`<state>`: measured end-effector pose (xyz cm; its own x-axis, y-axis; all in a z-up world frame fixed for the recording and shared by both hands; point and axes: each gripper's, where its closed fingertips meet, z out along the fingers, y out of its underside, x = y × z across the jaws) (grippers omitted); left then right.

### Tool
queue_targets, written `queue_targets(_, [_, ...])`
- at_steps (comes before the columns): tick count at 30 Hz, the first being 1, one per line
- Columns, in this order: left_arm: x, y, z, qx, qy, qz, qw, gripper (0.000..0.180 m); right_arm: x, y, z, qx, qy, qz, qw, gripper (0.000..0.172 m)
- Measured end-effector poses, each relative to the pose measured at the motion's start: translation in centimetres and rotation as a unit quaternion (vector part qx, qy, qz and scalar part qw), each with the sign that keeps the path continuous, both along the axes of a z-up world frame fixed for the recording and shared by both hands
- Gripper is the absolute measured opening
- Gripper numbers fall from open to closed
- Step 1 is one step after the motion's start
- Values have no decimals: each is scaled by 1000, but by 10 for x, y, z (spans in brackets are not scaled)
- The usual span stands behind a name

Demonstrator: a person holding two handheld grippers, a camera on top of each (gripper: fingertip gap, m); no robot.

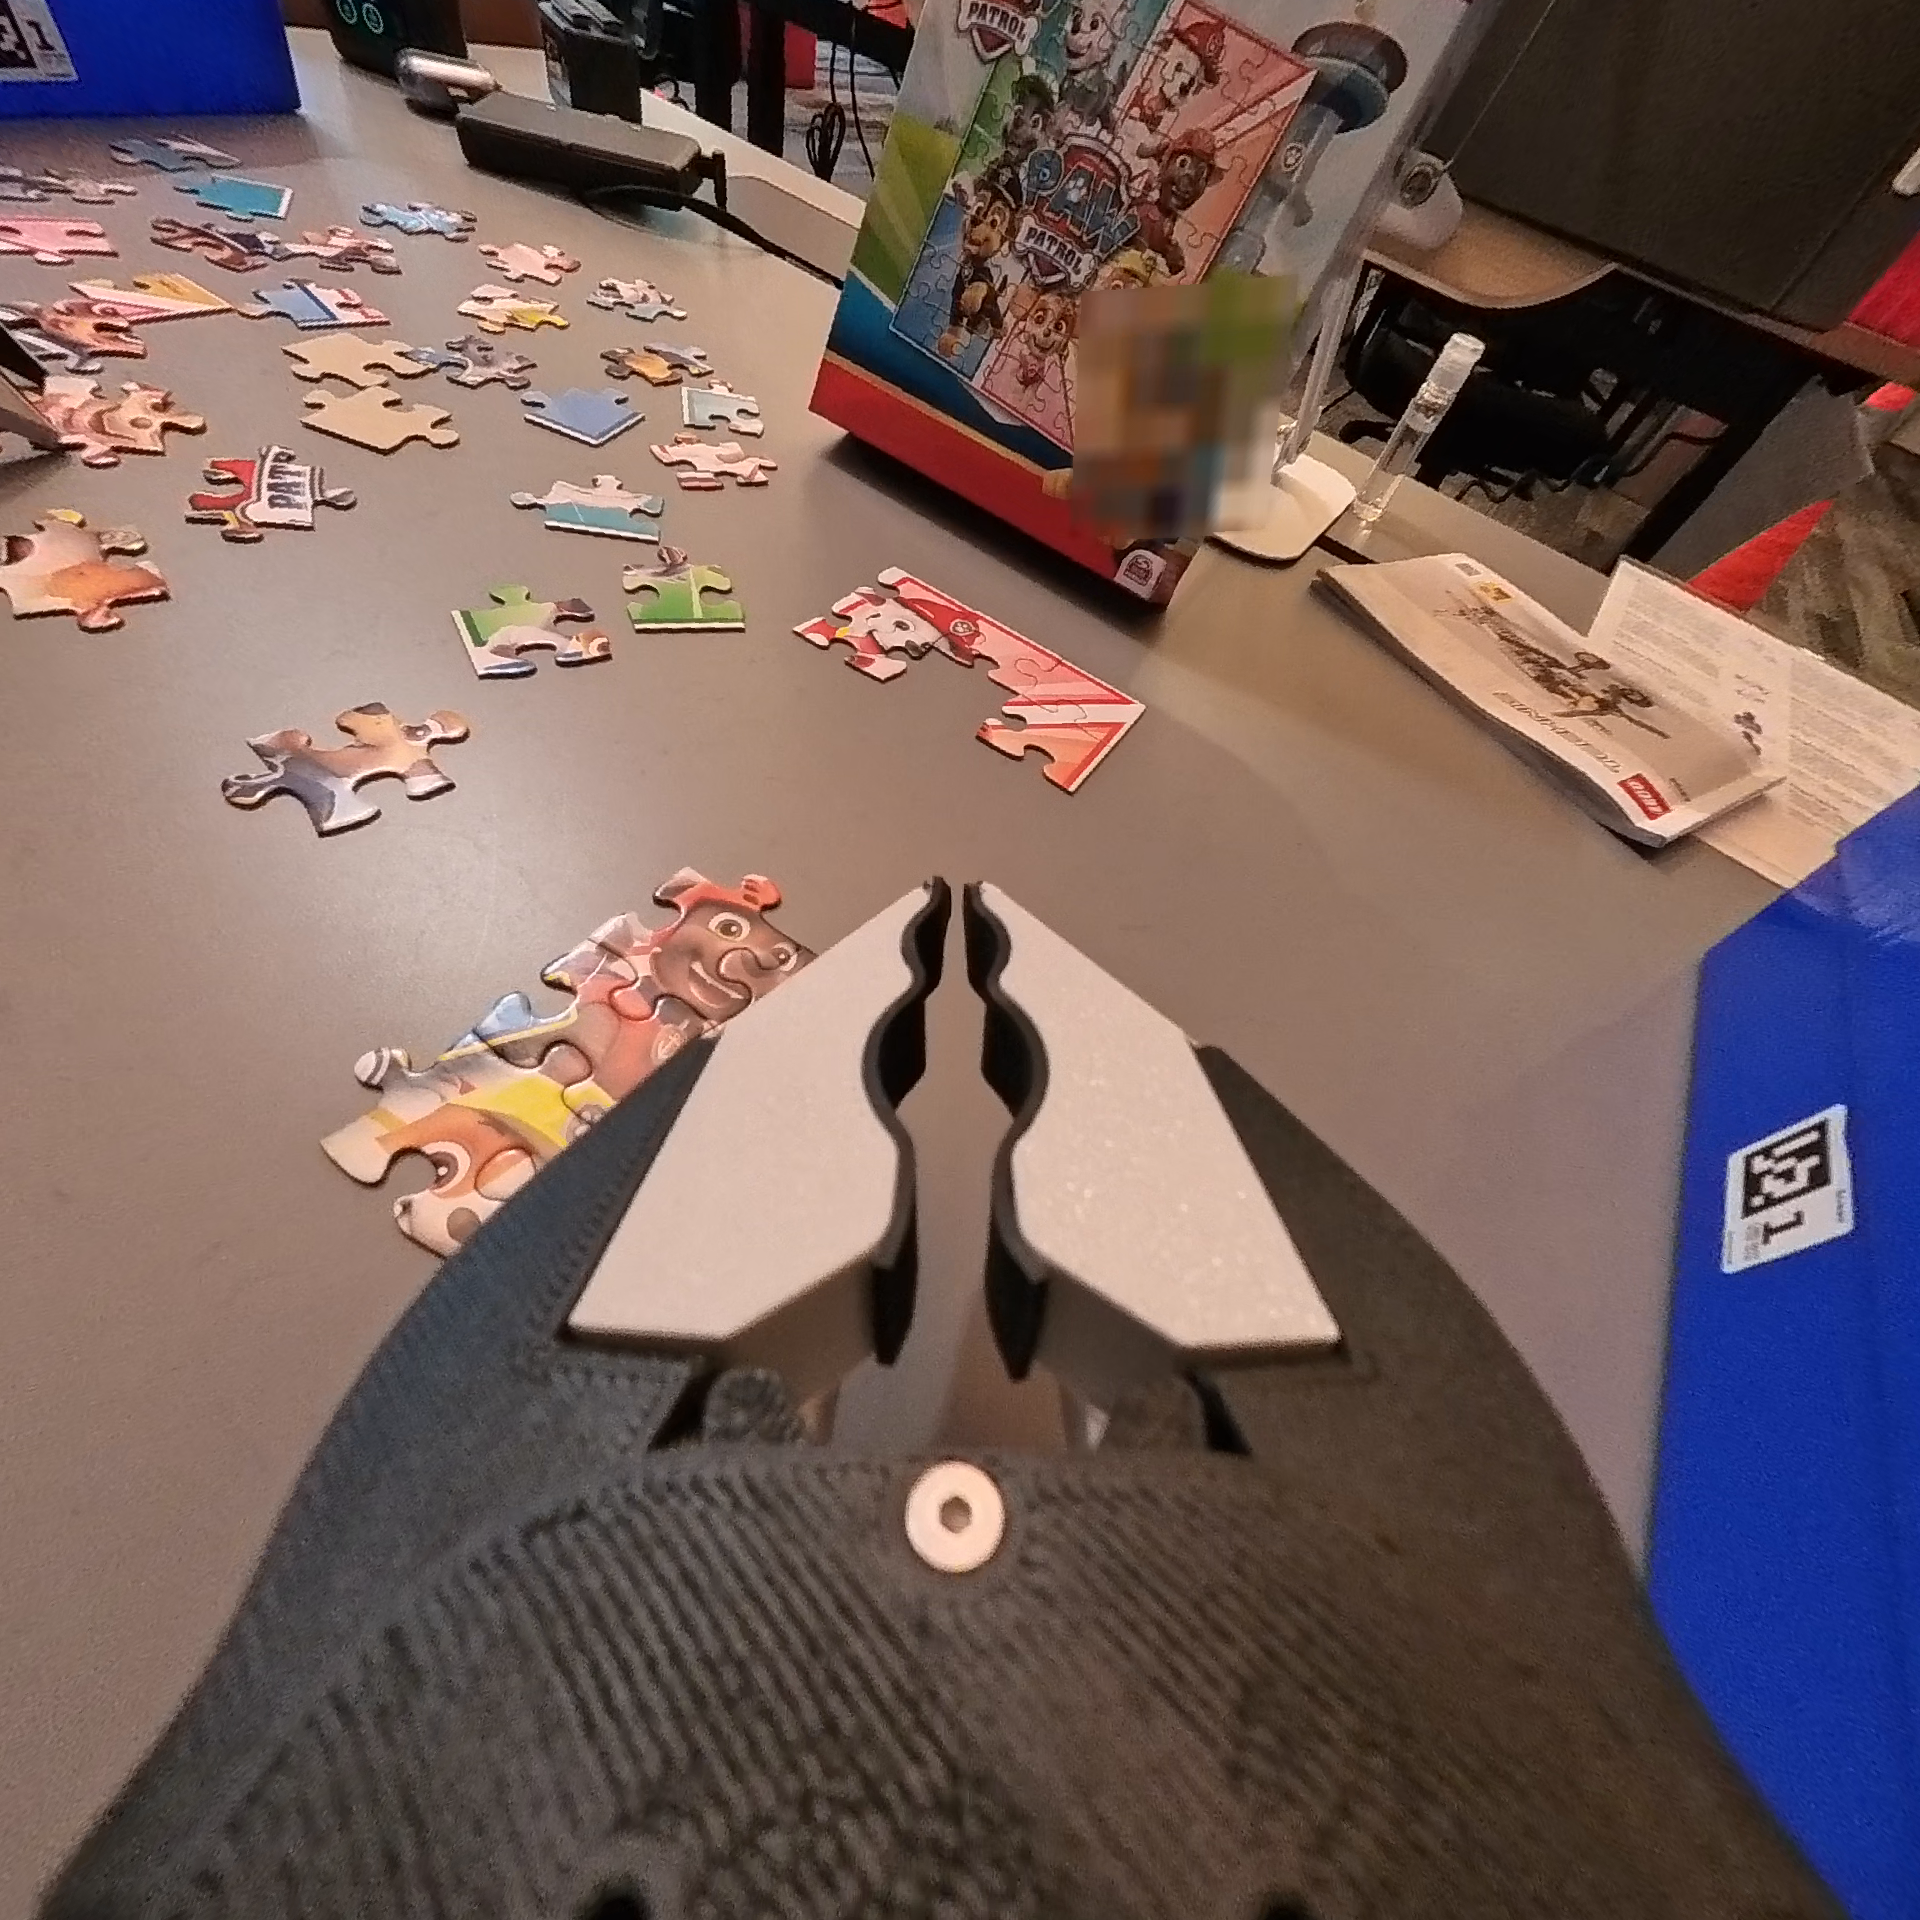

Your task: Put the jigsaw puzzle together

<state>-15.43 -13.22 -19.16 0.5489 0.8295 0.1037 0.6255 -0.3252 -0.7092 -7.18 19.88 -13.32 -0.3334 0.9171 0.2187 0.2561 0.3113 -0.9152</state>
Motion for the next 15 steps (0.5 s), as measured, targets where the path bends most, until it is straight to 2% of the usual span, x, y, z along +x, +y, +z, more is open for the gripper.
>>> queue_targets(5, [2, 3, 0, -7, 6, -12, 1000, 36, 0, 0, 0, 3, 1, 1, 1000, 1])
queue_targets(9, [1, 5, 9, 6, 29, -16, 999, 15, 0, -1, 0, 4, 1, 1, 1000, 1])
queue_targets(15, [2, 6, 7, 2, 26, -20, 999, 14, 0, -1, -1, 5, 0, 2, 1000, 1])
